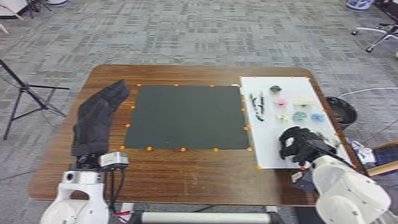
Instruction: Arrange flowers
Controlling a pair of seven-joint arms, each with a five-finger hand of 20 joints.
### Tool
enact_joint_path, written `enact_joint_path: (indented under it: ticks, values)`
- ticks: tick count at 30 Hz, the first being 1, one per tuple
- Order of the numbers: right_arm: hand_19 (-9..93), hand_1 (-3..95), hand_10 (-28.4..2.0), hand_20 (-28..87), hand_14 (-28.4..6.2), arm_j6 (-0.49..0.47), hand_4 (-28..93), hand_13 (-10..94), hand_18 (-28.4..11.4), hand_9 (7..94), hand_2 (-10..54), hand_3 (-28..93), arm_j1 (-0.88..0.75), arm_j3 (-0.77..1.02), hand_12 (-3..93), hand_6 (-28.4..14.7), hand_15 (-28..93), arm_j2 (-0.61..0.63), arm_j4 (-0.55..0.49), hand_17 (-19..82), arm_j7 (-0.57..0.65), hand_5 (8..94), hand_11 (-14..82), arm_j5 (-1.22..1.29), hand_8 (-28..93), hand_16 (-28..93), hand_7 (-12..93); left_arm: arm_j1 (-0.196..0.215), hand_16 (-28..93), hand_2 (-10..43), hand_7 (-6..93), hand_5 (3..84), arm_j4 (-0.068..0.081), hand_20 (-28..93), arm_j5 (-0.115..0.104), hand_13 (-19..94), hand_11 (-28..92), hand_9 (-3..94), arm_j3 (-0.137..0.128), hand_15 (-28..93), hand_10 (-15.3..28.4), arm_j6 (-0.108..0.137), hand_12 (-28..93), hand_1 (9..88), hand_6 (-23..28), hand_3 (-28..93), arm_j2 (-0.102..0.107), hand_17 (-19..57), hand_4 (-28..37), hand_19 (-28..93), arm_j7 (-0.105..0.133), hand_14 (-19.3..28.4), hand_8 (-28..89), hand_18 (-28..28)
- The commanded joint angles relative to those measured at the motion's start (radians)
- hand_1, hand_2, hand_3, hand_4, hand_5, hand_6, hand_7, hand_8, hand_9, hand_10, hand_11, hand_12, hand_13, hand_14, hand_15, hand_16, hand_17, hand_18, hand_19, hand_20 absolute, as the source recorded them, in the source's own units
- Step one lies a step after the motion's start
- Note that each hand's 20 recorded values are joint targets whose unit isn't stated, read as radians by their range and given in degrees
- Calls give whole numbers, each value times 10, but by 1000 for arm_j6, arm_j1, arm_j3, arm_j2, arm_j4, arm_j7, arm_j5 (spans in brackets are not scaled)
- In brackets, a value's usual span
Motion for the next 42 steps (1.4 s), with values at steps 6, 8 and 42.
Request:
enact_joint_path:
  ticks: [6, 8, 42]
  values:
    - [928, 705, -106, 432, -3, 105, -92, 913, -107, 787, -95, 454, -78, -102, 522, -2, 559, 10, 56, 619, -51, 514, 143, -50, 135, 337, 374, -1, 31, -54, 121, 476, -1, 148, 8, 322, 176, 437, -2, 119, 136, -15, 119, 243, 10, 697, -9, 24, -213, 69, -11, 167, -73, 113]
    - [926, 708, -101, 432, -1, 112, -92, 917, -104, 810, -95, 466, -78, -102, 506, -3, 556, 8, 57, 622, -48, 528, 139, -38, 204, 336, 380, -2, 31, -54, 121, 476, 0, 148, 7, 322, 176, 437, -1, 118, 136, -14, 119, 244, 10, 695, -9, 24, -214, 69, -12, 167, -73, 113]
    - [891, 687, -104, 428, 1, 362, -88, 937, -88, 906, -95, 555, 89, -60, 366, -24, 546, 138, -71, 665, -153, 722, 58, 207, 256, 296, 262, -5, 27, -35, 120, 475, 93, 146, -43, 321, 182, 440, -183, 117, 139, 130, 118, 221, 31, 697, 204, 26, -242, 68, -9, 162, -68, 113]
